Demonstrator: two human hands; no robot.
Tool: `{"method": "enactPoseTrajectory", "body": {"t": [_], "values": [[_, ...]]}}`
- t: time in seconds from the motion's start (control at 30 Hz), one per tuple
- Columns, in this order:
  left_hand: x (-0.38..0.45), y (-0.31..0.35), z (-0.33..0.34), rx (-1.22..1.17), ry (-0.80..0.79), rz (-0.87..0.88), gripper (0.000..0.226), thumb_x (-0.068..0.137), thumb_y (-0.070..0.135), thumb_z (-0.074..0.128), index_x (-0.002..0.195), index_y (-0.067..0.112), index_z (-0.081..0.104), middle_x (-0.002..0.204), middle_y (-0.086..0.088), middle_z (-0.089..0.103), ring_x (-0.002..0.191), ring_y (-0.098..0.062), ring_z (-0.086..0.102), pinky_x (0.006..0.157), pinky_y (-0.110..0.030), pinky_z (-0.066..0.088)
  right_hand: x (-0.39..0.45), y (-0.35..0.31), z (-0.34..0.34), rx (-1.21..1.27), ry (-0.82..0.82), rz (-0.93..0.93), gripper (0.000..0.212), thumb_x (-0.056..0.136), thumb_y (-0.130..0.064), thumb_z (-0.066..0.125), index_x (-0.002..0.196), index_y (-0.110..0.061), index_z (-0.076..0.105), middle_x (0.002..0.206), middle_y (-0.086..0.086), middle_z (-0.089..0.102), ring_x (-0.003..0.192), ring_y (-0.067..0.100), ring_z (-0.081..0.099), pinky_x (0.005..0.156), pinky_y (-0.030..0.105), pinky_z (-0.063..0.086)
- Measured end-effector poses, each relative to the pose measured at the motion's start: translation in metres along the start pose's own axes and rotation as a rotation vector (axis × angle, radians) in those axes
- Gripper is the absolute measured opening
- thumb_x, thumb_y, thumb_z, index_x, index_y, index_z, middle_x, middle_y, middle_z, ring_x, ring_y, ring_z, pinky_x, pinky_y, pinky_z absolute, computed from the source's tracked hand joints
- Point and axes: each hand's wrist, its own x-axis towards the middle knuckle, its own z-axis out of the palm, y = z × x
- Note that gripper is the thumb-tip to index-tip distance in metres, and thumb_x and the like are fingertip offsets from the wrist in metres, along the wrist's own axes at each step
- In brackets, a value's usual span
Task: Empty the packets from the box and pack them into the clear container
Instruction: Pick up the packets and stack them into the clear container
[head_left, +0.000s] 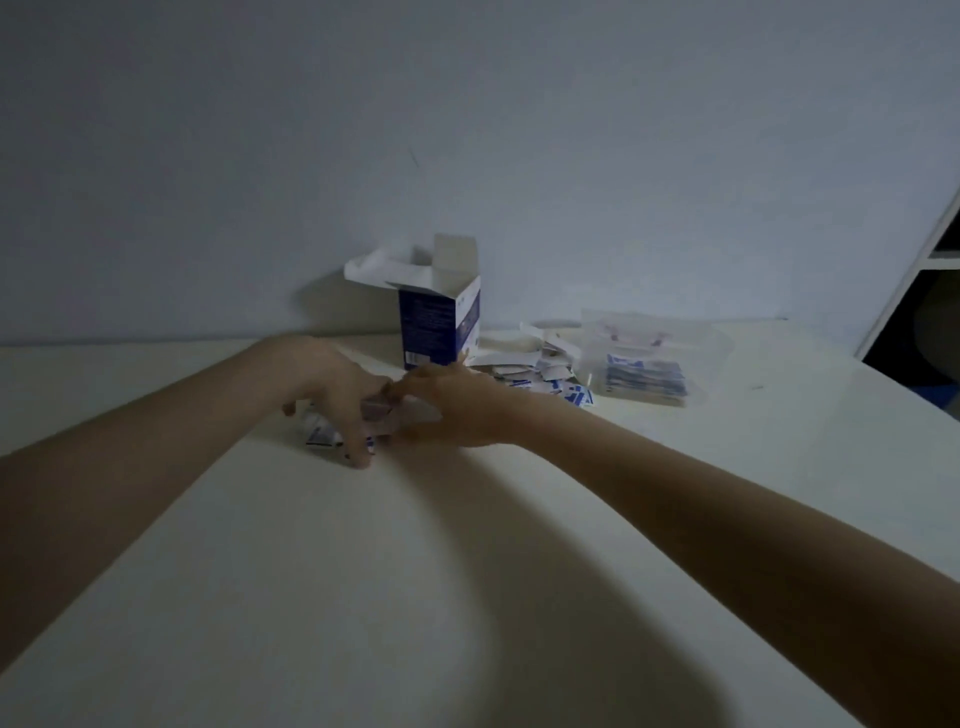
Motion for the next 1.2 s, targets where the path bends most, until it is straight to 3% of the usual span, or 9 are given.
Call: {"method": "enactPoseTrajectory", "body": {"t": [0.1,0.2,0.3,0.47,0.6,0.77,0.97,1.07,1.2], "values": [[0.006,-0.018,0.011,-0.084,0.063,0.094,0.081,0.058,0.049,0.080,0.126,0.041,0.035,0.126,0.006,0.046,0.113,-0.020,0.051,0.093,-0.042,0.052,0.011,-0.006,0.016,0.012,-0.056,0.051,0.055,0.089,-0.053,0.045,0.140,-0.035,0.034,0.147,0.002,0.034,0.132,0.032,0.036,0.108,0.048,0.032],[0.009,-0.020,0.016,-0.153,0.136,0.199,0.068,0.063,0.039,0.080,0.117,0.044,0.040,0.109,0.013,0.054,0.101,-0.016,0.057,0.090,-0.039,0.053,0.005,0.001,0.018,-0.004,0.007,-0.005,0.043,0.090,-0.041,0.048,0.130,-0.025,0.051,0.132,0.006,0.053,0.119,0.029,0.051,0.100,0.043,0.042],[0.011,-0.013,0.016,-0.150,0.199,0.250,0.074,0.062,0.041,0.079,0.124,0.042,0.040,0.121,0.008,0.050,0.105,-0.019,0.056,0.092,-0.038,0.050,-0.007,0.017,0.010,-0.035,-0.008,0.027,0.032,0.091,-0.027,0.052,0.121,-0.018,0.060,0.124,0.004,0.060,0.112,0.023,0.056,0.096,0.030,0.043],[0.015,0.013,0.015,-0.204,0.371,0.333,0.043,0.075,0.029,0.075,0.113,0.026,0.054,0.097,0.010,0.049,0.082,-0.011,0.051,0.061,-0.021,0.038,-0.025,0.033,-0.006,0.100,0.064,0.190,0.023,0.088,-0.012,0.054,0.107,-0.009,0.067,0.112,0.007,0.066,0.103,0.023,0.059,0.085,0.024,0.043],[0.020,0.029,0.012,-0.286,0.414,0.387,0.029,0.076,0.018,0.071,0.104,0.023,0.063,0.095,0.006,0.055,0.079,-0.012,0.056,0.061,-0.022,0.041,-0.024,0.035,-0.005,0.174,0.134,0.307,0.022,0.088,-0.024,0.055,0.091,-0.005,0.064,0.090,0.008,0.062,0.083,0.025,0.055,0.060,0.025,0.042],[0.018,0.030,0.006,-0.497,0.437,0.421,0.024,0.083,0.006,0.064,0.105,0.015,0.065,0.070,0.004,0.050,0.059,-0.005,0.046,0.054,-0.016,0.035,-0.019,0.038,0.002,0.219,0.177,0.391,0.032,0.079,-0.011,0.065,0.110,-0.010,0.056,0.112,0.009,0.061,0.091,0.023,0.057,0.065,0.025,0.042],[0.022,0.016,0.005,-0.854,0.569,0.364,0.025,0.083,-0.004,0.062,0.083,0.021,0.057,0.069,-0.004,0.052,0.063,-0.013,0.049,0.055,-0.016,0.041,-0.029,0.051,-0.017,0.326,0.283,0.433,0.023,0.084,-0.007,0.063,0.106,-0.002,0.065,0.090,0.008,0.059,0.078,0.018,0.053,0.054,0.015,0.039],[0.021,0.022,0.004,-1.045,0.602,0.349,0.026,0.083,-0.004,0.063,0.094,0.014,0.048,0.067,-0.006,0.053,0.056,-0.013,0.052,0.044,-0.011,0.046,-0.032,0.053,-0.026,0.693,0.417,0.490,0.020,0.092,-0.011,0.052,0.100,0.003,0.064,0.094,0.017,0.068,0.069,0.018,0.057,0.056,0.017,0.047],[0.020,0.039,0.001,-1.096,0.668,0.382,0.039,0.080,0.001,0.068,0.108,0.013,0.044,0.071,-0.005,0.060,0.057,-0.009,0.061,0.061,-0.022,0.052,-0.030,0.045,-0.029,1.187,0.349,0.483,0.021,0.097,-0.014,0.044,0.096,-0.002,0.061,0.081,0.006,0.061,0.067,0.014,0.053,0.059,0.021,0.044]]}}
